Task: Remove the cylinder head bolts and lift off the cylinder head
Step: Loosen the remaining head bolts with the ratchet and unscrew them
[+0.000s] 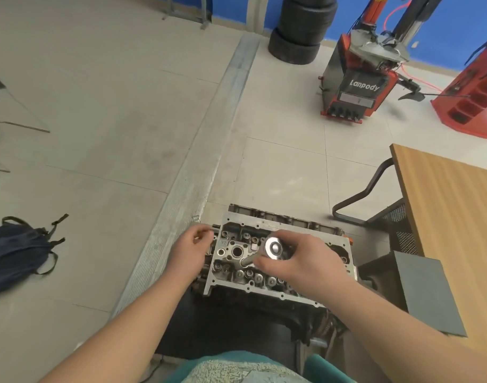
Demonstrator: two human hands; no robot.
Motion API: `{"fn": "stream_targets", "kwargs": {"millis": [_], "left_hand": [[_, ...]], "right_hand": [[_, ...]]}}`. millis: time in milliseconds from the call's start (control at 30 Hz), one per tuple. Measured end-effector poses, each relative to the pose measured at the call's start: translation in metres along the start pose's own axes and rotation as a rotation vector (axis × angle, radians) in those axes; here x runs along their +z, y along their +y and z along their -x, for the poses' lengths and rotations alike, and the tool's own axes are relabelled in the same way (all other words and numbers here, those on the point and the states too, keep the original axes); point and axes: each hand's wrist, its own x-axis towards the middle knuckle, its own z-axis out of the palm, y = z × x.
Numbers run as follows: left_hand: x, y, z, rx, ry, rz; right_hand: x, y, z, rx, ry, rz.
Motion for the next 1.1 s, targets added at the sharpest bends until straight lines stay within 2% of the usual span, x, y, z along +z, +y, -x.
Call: {"fn": "stream_targets", "kwargs": {"millis": [33, 100, 233, 367, 500, 700, 1100], "left_hand": [[-0.004, -0.016, -0.002, -0.091, -0.005, -0.058], [-0.005, -0.049, -0.004, -0.203, -0.123, -0.151], [0.001, -0.083, 0.006, -0.257, -0.285, -0.121], [0.003, -0.089, 0.01, -0.236, -0.314, -0.114], [0.003, -0.092, 0.007, -0.209, -0.337, -0.147], [0.005, -0.094, 0.009, -0.193, -0.299, -0.113], [0.003, -0.092, 0.01, -0.145, -0.321, -0.079]], "right_hand": [[0.002, -0.001, -0.001, -0.001, -0.006, 0.026], [0.006, -0.005, -0.002, -0.006, -0.013, 0.066], [0.007, -0.012, -0.004, -0.018, 0.0, 0.094], [0.003, -0.019, -0.006, -0.053, 0.038, 0.101], [0.011, -0.03, -0.011, -0.074, 0.006, 0.133], [0.016, -0.034, -0.014, -0.09, 0.007, 0.189], [0.02, -0.052, -0.021, -0.108, 0.002, 0.251]]}}
